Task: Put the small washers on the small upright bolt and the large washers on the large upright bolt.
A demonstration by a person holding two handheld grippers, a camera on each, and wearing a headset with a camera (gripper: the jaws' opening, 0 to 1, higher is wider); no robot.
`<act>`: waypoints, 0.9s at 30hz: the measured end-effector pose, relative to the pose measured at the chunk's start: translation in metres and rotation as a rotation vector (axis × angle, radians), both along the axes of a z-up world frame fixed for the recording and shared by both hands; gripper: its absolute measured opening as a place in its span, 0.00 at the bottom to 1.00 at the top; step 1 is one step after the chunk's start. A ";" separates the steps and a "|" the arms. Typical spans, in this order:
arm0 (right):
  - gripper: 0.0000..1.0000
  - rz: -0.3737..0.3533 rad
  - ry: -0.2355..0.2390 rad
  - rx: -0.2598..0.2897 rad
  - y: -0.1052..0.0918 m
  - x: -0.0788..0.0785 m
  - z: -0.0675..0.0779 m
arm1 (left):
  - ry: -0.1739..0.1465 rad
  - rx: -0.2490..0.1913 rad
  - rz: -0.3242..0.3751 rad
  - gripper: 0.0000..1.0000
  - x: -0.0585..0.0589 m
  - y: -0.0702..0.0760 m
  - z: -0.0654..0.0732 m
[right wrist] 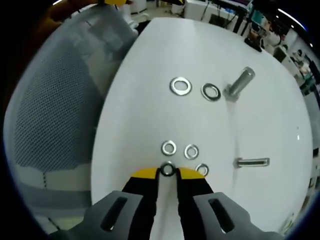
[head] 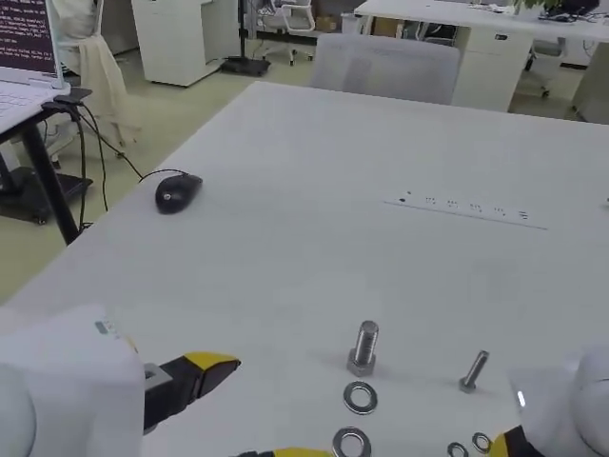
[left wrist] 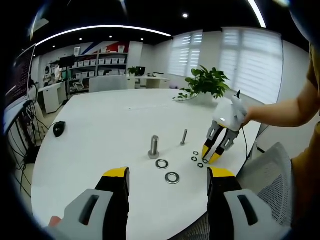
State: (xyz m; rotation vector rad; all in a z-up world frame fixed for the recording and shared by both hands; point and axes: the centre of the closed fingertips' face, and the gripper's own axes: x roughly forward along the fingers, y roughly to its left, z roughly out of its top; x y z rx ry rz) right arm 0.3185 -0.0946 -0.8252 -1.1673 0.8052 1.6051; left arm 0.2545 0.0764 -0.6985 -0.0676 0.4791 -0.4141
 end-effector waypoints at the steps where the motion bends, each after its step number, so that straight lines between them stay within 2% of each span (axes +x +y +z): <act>1: 0.15 -0.004 0.001 0.001 0.000 0.000 0.000 | 0.000 0.000 0.000 0.62 0.000 0.000 0.000; 16: 0.13 -0.048 0.004 0.004 0.001 0.001 -0.001 | -0.001 0.001 0.000 0.62 -0.003 -0.001 0.001; 22: 0.12 -0.056 -0.003 -0.013 0.001 0.004 -0.001 | -0.001 0.005 0.000 0.61 -0.003 0.000 0.002; 27: 0.12 -0.062 -0.010 -0.001 0.002 0.009 0.013 | 0.000 0.004 -0.003 0.61 -0.004 0.000 0.001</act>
